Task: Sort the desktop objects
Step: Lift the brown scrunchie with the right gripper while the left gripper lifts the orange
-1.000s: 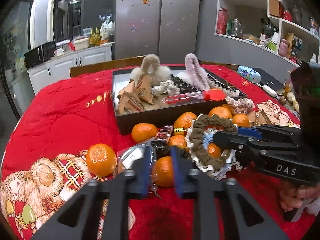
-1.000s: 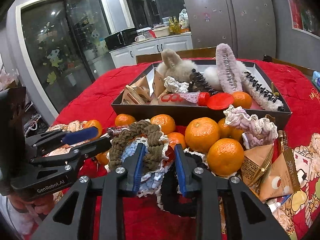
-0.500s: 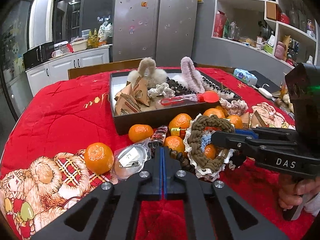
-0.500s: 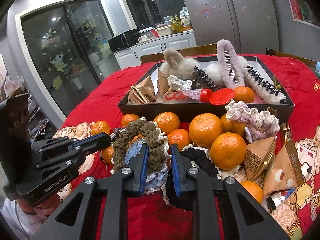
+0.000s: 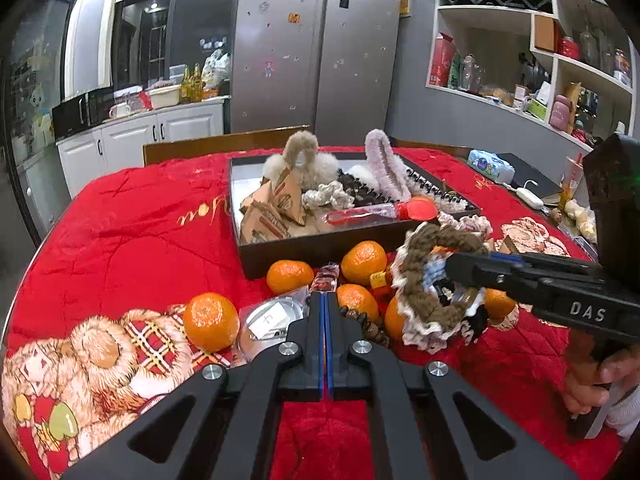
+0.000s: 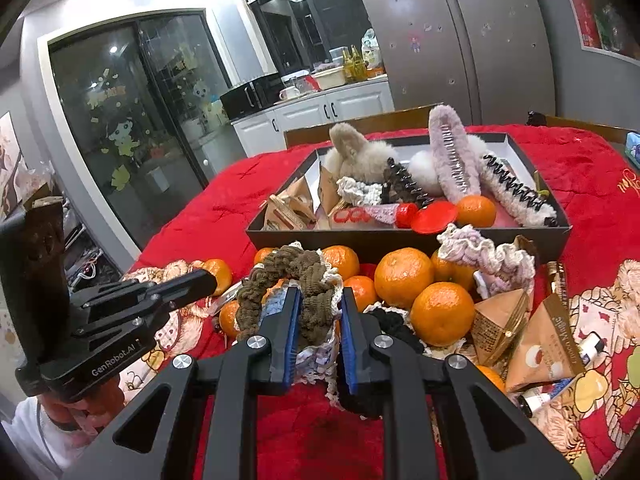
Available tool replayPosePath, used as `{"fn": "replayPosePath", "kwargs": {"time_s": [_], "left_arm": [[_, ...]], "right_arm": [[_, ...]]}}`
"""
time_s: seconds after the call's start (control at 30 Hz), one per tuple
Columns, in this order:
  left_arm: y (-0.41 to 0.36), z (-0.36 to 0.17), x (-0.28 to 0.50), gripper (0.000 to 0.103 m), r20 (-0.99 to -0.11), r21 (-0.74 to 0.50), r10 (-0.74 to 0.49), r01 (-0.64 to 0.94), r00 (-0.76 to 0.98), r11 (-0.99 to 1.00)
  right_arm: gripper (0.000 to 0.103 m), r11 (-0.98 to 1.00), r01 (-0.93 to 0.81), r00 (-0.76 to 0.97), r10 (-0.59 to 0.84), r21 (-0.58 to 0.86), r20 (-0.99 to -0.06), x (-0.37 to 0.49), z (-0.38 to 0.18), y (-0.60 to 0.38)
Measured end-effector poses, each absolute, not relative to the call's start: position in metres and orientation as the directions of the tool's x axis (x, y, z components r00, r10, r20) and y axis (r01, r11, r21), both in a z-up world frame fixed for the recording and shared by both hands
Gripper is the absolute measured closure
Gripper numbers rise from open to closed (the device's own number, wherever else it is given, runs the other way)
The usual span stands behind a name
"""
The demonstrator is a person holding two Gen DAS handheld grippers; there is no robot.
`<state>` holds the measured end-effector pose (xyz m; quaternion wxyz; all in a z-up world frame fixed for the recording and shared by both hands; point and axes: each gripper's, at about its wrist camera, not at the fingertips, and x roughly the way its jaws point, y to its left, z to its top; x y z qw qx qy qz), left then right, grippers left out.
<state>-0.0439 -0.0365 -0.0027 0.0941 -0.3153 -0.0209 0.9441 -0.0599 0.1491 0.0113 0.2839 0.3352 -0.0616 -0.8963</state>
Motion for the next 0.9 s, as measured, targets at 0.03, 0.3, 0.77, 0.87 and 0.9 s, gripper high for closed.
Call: {"fn": "replayPosePath", "kwargs": {"time_s": [0.03,0.3,0.77,0.87,0.9], "left_arm": [[-0.038,-0.005,-0.045,0.103,-0.601,-0.112,0.196,-0.161,-0.775,-0.981],[-0.047,-0.012,-0.05,0.103,-0.623,-0.14,0.185,-0.124,-0.76,-0.982],[-0.057,-0.02,-0.053,0.09,-0.654,-0.139,0.137,-0.059,-0.744,-0.988],[-0.057,-0.02,-0.053,0.08,-0.655,-0.124,0.118,-0.047,-0.746,-0.991],[-0.056,-0.02,-0.054,0.072,-0.656,-0.117,0.105,-0.037,-0.747,-0.992]], "right_arm": [[0.085,-0.832,0.466,-0.616,-0.549,0.3,-0.565,-0.06,0.012,0.15],[0.085,-0.827,0.462,-0.613,-0.558,0.319,-0.559,-0.061,0.014,0.155],[0.082,-0.835,0.469,-0.624,-0.544,0.288,-0.56,-0.06,0.006,0.156],[0.082,-0.835,0.467,-0.622,-0.543,0.29,-0.564,-0.061,0.003,0.157],[0.081,-0.835,0.467,-0.619,-0.543,0.29,-0.567,-0.061,0.002,0.157]]}}
